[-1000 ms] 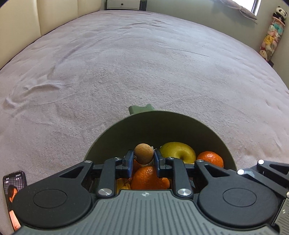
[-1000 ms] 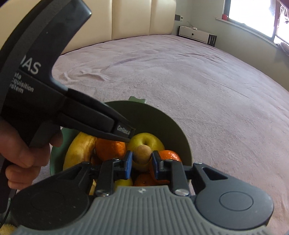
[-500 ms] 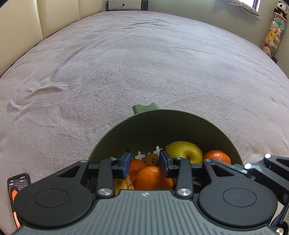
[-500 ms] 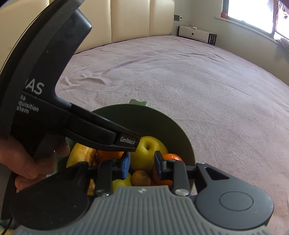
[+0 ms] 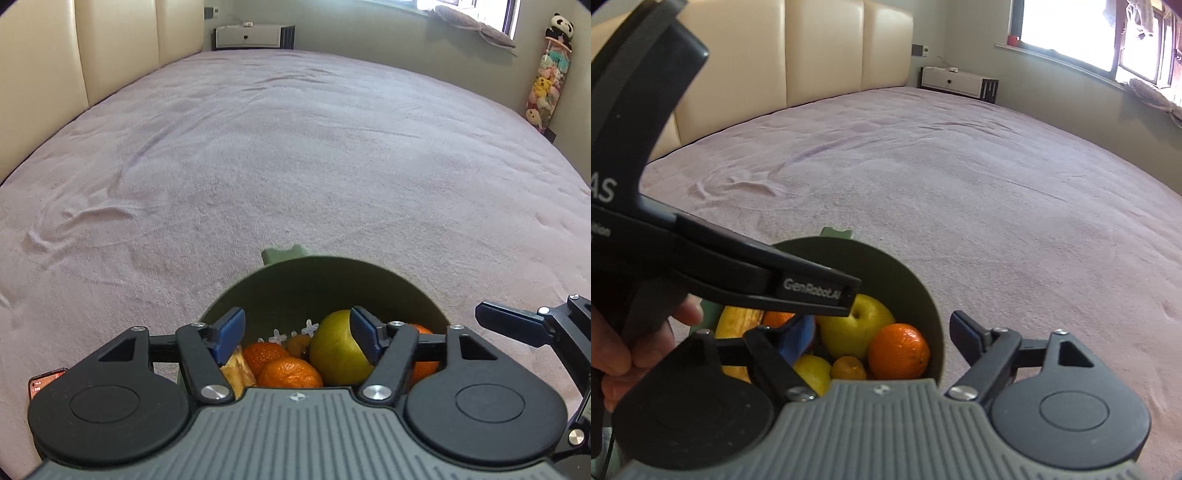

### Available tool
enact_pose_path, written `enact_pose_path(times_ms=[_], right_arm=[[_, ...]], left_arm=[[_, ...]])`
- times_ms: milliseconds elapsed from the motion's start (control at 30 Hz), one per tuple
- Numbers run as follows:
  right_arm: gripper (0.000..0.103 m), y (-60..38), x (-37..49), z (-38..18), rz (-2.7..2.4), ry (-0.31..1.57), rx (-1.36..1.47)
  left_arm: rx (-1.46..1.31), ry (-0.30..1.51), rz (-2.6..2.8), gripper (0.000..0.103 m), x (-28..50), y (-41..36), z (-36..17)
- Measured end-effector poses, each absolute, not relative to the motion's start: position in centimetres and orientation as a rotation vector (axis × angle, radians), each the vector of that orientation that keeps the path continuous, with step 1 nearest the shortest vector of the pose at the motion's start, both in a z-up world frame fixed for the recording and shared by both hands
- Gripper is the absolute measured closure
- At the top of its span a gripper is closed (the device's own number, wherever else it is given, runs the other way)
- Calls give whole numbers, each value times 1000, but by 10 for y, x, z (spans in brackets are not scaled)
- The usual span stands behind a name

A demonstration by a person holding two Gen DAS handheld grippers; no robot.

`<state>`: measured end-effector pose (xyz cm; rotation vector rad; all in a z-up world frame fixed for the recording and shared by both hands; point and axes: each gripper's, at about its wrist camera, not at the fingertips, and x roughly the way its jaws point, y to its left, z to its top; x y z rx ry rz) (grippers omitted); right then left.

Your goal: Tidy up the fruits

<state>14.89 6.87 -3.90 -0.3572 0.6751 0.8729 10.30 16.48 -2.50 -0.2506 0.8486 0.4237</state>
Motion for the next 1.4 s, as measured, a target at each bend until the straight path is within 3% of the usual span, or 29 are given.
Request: enact_pose_path(times_ms=[667,1067,1400], right_arm=[[4,26,135,-4,700,756,-328],[4,-15,95,19,628,715,-330],[4,-41,76,3,578,734,-353]], left_arm=[[-70,757,351,16,63,117,19],[-56,804,309,14,38,103,19],[-27,853,294,14,17,84,2]])
